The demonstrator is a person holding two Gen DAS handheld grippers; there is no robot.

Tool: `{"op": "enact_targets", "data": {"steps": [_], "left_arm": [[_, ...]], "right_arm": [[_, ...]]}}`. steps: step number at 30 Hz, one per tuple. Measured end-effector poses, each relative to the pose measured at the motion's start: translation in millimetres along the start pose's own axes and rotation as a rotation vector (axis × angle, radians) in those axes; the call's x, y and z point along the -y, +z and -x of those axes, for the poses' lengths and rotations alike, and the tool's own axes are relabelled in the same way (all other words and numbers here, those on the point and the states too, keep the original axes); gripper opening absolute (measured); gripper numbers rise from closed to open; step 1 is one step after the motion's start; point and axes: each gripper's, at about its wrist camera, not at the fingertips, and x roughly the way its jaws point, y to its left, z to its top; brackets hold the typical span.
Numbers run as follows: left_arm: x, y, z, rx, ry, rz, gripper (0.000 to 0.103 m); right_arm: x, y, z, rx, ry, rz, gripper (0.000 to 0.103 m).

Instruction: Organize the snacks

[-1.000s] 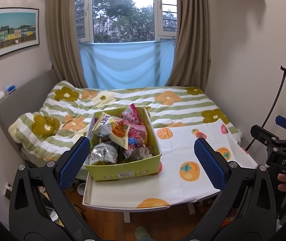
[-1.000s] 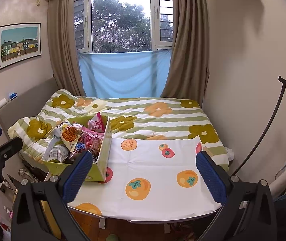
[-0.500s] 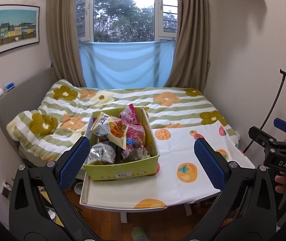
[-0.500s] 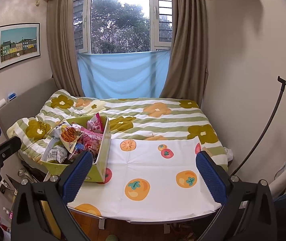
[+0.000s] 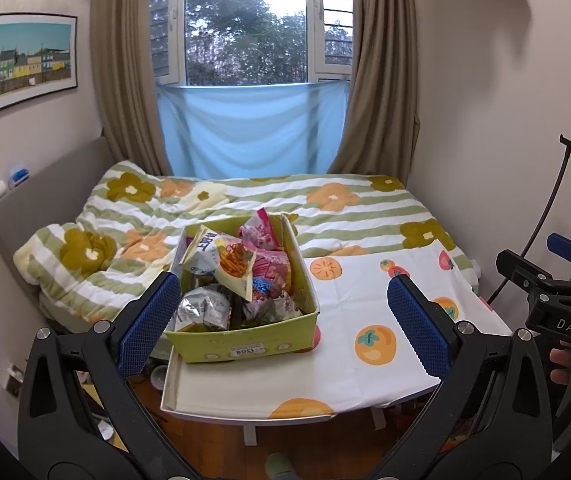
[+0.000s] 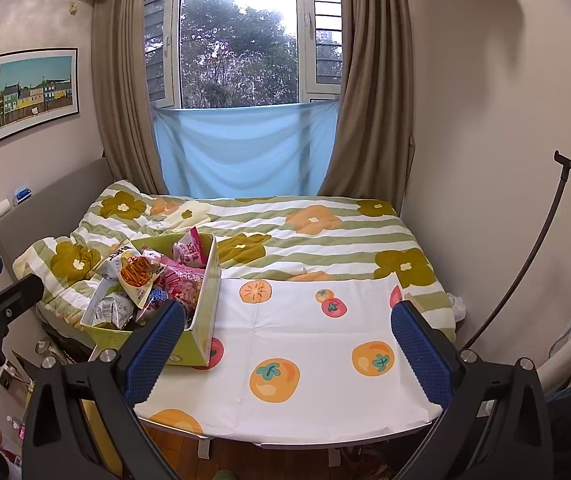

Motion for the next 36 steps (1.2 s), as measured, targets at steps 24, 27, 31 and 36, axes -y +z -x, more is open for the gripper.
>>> {"op": "enact_targets", "data": {"steps": [24, 27, 31, 36], "left_arm": [[-2.3, 4.8, -2.1, 0.014, 0.008, -0.016, 0.103], [-1.2, 4.3, -1.8, 0.024, 0.011, -0.018, 0.103], [-3.2, 3.0, -3.9, 0.019, -0.002, -0.009, 0.103], [-5.4, 2.5, -3.2, 0.031, 0.000, -0.008, 0.103]], "right_arm": [[1.6, 3.6, -3.1, -0.001, -0.004, -0.005, 0.103], [1.0, 5.2, -5.6, -0.003, -0.010, -0.007, 0.103], [0.7, 5.3, -6.3, -0.003, -0.011, -0.007, 0.103], [0.8, 4.5, -5.8, -0.003, -0.011, -0.007, 0.103]]}}
